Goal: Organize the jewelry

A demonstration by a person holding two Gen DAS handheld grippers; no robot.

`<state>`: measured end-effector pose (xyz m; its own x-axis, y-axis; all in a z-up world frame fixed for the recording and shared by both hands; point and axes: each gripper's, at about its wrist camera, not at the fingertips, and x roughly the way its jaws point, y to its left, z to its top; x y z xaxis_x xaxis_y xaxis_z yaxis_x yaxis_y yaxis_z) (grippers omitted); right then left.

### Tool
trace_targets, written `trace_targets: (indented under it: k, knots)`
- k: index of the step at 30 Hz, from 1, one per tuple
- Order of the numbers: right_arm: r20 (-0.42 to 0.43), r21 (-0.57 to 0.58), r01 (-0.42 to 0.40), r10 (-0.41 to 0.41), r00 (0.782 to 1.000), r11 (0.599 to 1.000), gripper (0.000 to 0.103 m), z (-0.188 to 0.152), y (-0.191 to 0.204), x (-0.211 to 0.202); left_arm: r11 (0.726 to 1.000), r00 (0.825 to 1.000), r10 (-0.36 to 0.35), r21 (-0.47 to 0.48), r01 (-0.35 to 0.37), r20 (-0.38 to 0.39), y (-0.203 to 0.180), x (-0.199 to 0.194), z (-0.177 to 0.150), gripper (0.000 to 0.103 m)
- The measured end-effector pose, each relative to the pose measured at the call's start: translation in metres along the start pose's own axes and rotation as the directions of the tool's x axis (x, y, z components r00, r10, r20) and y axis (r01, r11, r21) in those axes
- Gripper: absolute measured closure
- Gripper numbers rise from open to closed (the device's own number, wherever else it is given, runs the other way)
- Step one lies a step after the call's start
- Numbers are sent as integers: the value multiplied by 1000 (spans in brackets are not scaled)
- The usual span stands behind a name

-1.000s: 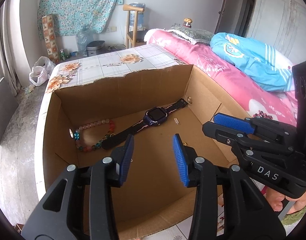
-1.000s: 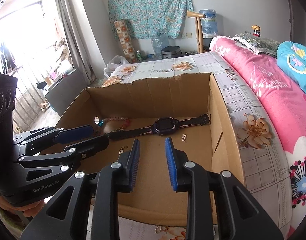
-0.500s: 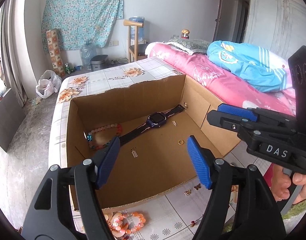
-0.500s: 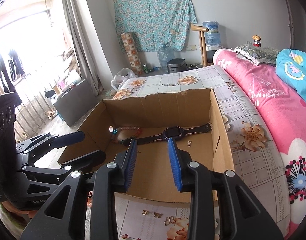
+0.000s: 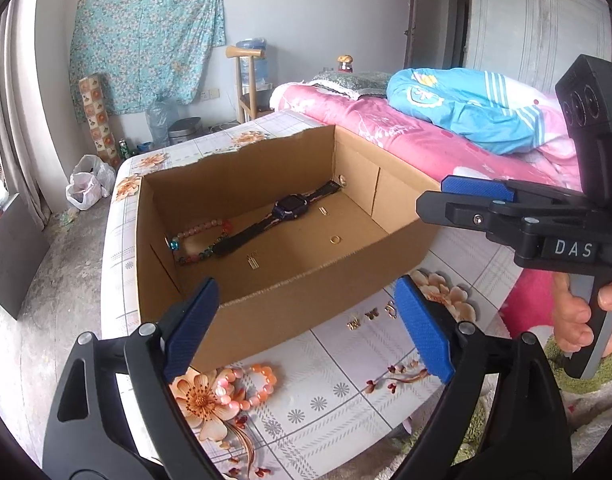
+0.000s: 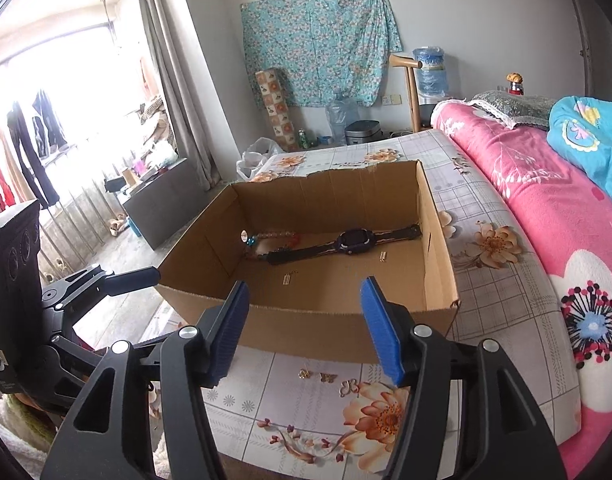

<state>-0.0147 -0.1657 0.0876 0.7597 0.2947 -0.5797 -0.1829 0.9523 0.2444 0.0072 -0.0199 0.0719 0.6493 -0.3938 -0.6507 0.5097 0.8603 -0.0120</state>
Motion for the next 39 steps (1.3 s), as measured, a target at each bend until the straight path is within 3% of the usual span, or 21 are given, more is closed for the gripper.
trace_targets:
  k: [17, 39]
  knots:
    - [-168, 99, 78, -61, 984, 992, 40, -69, -23, 12, 998, 982, -50, -40, 43, -182, -29, 41, -55, 15]
    - [-212, 139, 79, -48, 976, 987, 40, -77, -35, 31, 998, 973, -60, -40, 52, -222, -36, 58, -57, 15]
